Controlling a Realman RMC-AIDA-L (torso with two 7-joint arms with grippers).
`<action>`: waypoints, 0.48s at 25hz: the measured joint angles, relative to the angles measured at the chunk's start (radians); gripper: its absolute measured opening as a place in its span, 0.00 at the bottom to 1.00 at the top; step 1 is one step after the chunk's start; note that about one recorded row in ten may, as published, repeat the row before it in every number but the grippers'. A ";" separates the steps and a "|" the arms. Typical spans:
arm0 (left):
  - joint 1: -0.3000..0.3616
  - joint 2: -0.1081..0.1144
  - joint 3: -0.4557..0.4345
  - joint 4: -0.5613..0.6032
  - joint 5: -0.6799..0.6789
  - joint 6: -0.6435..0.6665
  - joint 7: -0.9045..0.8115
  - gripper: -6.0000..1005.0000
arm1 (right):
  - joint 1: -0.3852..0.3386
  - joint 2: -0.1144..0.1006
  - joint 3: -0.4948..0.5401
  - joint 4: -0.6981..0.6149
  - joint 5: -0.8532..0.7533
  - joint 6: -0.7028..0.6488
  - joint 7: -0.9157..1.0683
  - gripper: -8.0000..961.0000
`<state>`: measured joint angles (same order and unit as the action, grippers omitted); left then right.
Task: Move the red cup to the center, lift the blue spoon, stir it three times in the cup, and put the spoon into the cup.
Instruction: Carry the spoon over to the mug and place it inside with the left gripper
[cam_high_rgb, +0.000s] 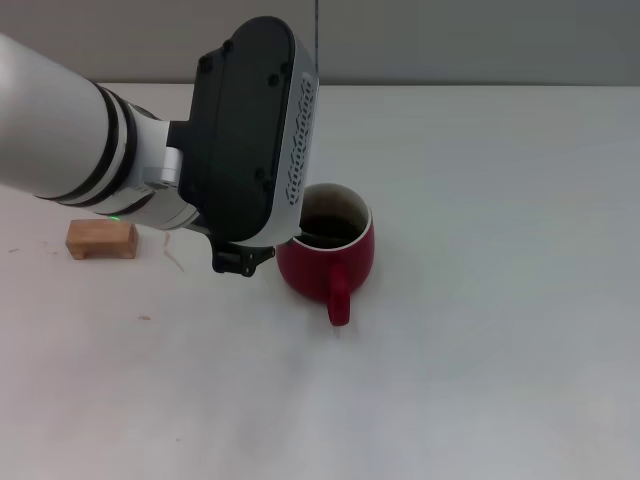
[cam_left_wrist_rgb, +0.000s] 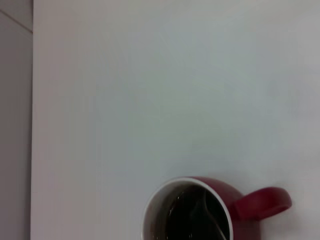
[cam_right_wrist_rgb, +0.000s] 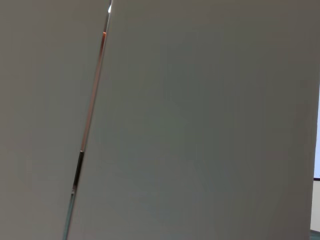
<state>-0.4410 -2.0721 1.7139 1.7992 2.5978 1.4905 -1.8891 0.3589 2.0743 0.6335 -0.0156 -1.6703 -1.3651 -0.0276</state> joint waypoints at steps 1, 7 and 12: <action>-0.001 0.000 0.000 0.000 -0.010 -0.003 -0.001 0.24 | 0.000 0.000 0.000 0.000 0.000 0.000 0.000 0.68; -0.005 0.000 0.002 -0.021 -0.071 -0.051 0.007 0.25 | 0.000 0.000 0.000 -0.001 0.000 0.001 0.000 0.68; -0.008 0.000 0.004 -0.071 -0.095 -0.117 0.015 0.25 | -0.001 0.000 0.000 -0.003 0.000 0.001 0.000 0.68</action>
<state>-0.4488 -2.0724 1.7181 1.7284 2.5032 1.3734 -1.8737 0.3580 2.0738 0.6335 -0.0183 -1.6704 -1.3637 -0.0276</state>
